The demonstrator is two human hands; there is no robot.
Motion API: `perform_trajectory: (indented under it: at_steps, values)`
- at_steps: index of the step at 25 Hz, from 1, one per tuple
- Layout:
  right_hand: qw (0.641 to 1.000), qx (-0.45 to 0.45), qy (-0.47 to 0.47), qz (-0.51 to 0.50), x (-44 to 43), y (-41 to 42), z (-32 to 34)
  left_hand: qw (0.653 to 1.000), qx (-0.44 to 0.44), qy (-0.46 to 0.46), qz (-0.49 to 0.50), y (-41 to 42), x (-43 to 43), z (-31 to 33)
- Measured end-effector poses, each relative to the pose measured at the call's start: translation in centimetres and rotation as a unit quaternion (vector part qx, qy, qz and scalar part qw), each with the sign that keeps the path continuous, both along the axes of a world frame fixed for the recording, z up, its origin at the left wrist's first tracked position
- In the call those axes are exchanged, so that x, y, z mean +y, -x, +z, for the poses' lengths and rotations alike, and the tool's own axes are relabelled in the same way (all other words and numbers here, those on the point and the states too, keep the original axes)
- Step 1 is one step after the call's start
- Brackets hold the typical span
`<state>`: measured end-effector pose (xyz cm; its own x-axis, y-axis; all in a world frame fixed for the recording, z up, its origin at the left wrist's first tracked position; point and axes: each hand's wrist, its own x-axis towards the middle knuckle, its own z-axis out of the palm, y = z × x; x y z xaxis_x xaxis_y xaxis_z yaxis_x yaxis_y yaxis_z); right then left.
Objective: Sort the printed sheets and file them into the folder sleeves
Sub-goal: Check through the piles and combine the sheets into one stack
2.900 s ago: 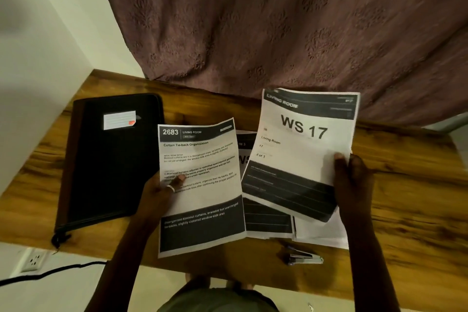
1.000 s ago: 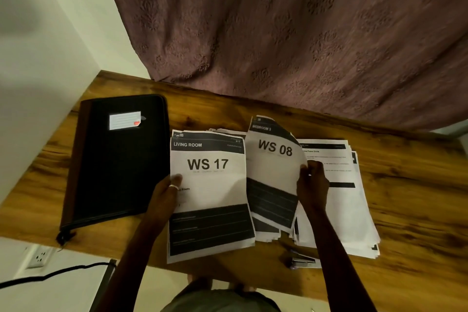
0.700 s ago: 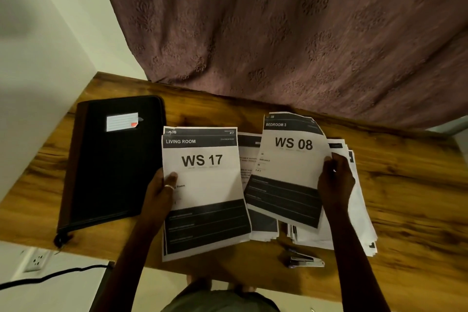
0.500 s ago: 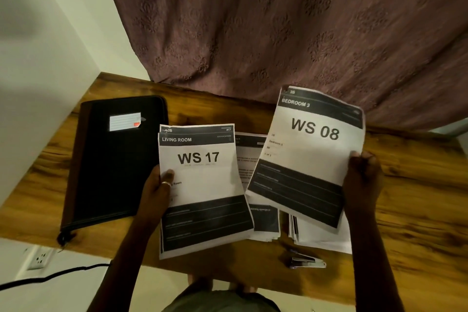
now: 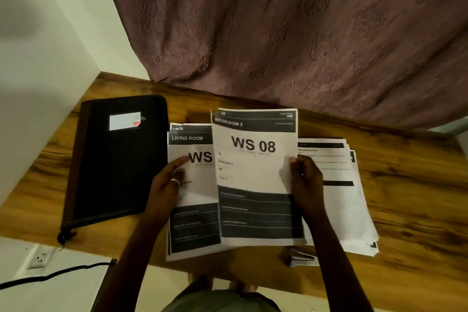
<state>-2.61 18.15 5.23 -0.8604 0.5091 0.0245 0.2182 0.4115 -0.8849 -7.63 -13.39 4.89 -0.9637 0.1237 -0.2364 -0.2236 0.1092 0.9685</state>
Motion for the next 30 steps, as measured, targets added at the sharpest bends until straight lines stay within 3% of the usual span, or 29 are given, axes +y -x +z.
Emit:
perform_trajectory:
  at_steps: [6,22,25,30]
  values:
    - [0.998,-0.055,-0.001,0.016,-2.1,0.5,-1.4,0.994,-0.056,-0.073,0.051,-0.3,1.0,1.8]
    - [0.993,-0.111,0.006,0.047,-5.2,0.9,-2.7,0.999,-0.015,0.003,-0.047,-0.7,0.5,0.7]
    - [0.988,-0.134,-0.072,-0.007,-3.2,0.9,-3.4,1.0,-0.016,0.004,-0.018,-0.6,-1.3,0.8]
    - [0.948,-0.277,-0.159,-0.002,-1.8,0.7,-5.4,0.996,-0.037,-0.061,0.049,-0.6,-4.4,1.6]
